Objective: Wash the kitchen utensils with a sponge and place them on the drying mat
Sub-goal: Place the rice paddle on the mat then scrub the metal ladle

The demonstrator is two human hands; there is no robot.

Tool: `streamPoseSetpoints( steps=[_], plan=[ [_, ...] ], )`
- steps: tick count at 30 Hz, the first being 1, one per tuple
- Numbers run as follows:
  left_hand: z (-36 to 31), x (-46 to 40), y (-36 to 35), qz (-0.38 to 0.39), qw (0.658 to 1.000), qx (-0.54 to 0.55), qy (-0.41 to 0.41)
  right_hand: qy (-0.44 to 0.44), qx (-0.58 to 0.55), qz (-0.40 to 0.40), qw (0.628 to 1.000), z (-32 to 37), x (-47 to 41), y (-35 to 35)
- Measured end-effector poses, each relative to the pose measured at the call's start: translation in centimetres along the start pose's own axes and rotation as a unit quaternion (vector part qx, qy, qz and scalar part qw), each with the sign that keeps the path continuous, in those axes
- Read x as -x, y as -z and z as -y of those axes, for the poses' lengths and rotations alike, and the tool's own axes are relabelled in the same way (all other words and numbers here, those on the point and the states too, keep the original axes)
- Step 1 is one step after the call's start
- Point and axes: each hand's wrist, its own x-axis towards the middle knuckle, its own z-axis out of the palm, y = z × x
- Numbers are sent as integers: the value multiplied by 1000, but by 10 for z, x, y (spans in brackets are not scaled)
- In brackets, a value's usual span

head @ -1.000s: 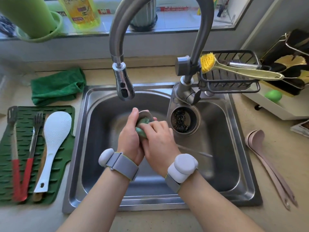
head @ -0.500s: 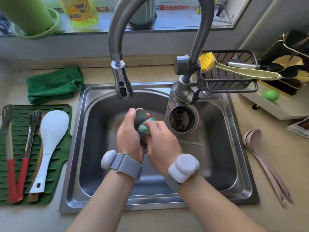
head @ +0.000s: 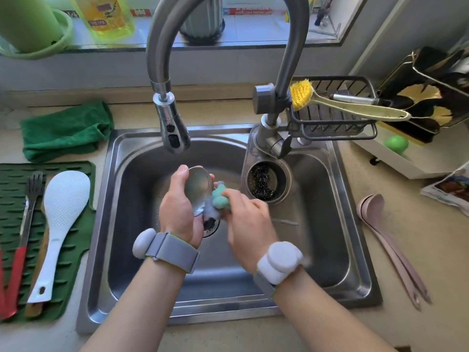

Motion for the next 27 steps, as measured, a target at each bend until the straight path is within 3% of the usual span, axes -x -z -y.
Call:
streamPoseSetpoints(
  steps=[4,6,12,15,17,18,20,22,24,25,27],
  plan=[
    [-6,-6,7,-6,1000,-3,-19,-96,41,-9,995,-66,35,23],
    [0,-7,2,-7,1000,-1,-8,-122,32,-16,992,-64,34,24],
    [23,8,-19,79,991,69,77,10,-82,-77,994,20,-15,10],
    [27,13,-18,122,984,110,72,28,-16,-139,990,11,-24,15],
    [25,11,-18,111,986,102,71,-10,46,-99,994,9,-24,18],
    [25,10,-18,95,989,93,68,-35,9,-50,998,11,-21,17],
    [26,9,-18,81,991,75,69,-99,-182,10,978,18,-23,21],
    [28,12,-19,94,990,81,70,-151,-268,-45,950,19,-29,23],
    [29,12,-21,109,987,81,83,-134,-103,-114,979,19,-29,23],
    [28,13,-22,111,987,73,85,-110,-49,-94,988,19,-28,20],
    [26,11,-19,97,989,68,86,-66,-91,-3,994,21,-25,18]
  ],
)
